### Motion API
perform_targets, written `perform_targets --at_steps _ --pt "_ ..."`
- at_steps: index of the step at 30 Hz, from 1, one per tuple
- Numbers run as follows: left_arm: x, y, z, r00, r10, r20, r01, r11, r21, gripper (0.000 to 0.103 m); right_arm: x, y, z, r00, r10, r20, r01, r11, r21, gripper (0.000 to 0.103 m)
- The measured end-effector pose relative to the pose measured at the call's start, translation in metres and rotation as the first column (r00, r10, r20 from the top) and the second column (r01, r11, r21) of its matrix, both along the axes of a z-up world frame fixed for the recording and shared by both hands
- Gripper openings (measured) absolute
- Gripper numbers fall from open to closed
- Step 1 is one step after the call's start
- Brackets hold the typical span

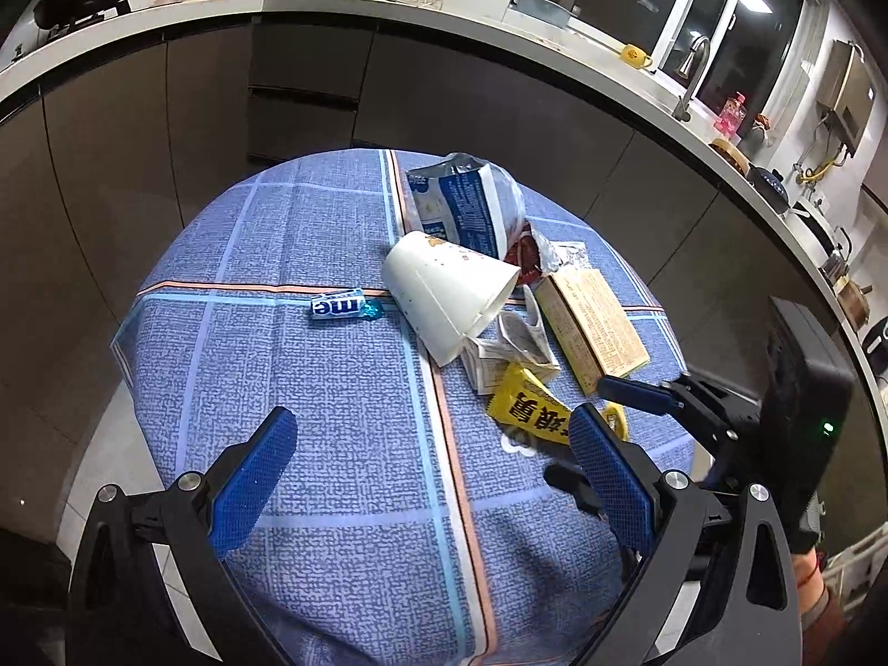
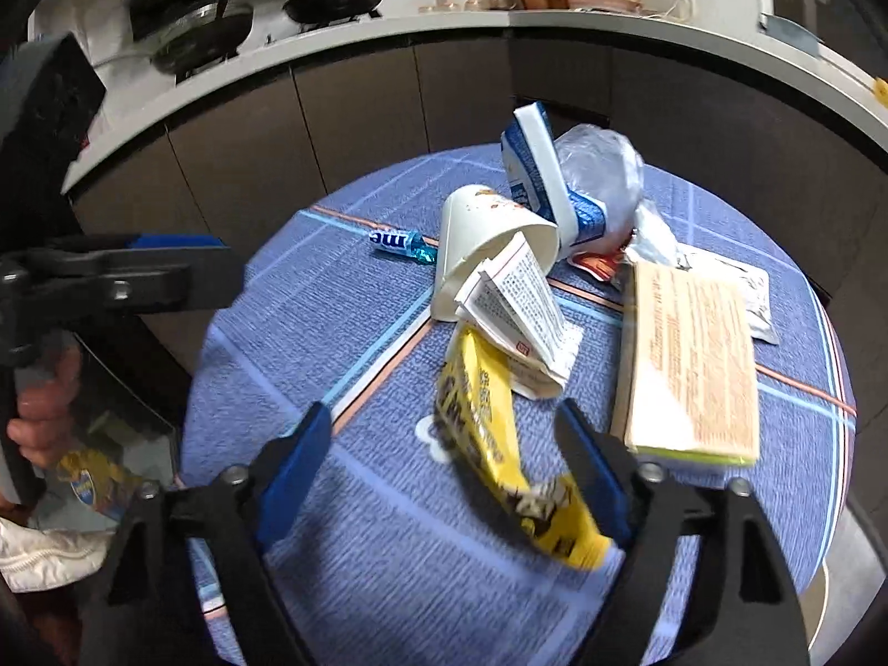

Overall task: Collect trash
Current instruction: 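Return to the table and grasp the yellow wrapper with the right tool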

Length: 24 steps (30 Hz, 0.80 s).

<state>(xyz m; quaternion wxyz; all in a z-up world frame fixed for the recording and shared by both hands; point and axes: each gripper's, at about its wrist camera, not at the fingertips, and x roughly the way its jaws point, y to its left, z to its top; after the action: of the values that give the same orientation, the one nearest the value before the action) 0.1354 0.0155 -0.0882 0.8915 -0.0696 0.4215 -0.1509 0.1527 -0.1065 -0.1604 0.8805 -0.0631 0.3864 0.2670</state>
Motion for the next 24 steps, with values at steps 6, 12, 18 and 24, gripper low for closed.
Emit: perform_targets --at_steps 6,12,18,24 --pt "0.004 0.001 -0.006 1.0 -0.028 0.006 0.028 1.0 -0.01 0.095 0.011 0.004 -0.013 0.999 -0.001 -0.033 -0.001 0.998 -0.06 0.046" --pt "0.017 -0.013 -0.017 0.996 -0.088 -0.003 0.088 0.996 -0.007 0.095 0.0 -0.011 -0.02 0.997 -0.056 -0.057 0.053 0.997 -0.049 0.014" --pt "0.04 -0.039 -0.033 0.993 -0.119 -0.009 0.119 0.992 -0.043 0.094 -0.016 -0.029 -0.021 0.992 -0.112 -0.058 0.109 0.993 -0.046 0.013" --pt "0.069 -0.07 -0.043 0.99 -0.143 -0.009 0.142 0.989 -0.039 0.084 -0.033 -0.052 -0.018 0.979 -0.198 -0.039 0.197 0.98 -0.029 0.018"
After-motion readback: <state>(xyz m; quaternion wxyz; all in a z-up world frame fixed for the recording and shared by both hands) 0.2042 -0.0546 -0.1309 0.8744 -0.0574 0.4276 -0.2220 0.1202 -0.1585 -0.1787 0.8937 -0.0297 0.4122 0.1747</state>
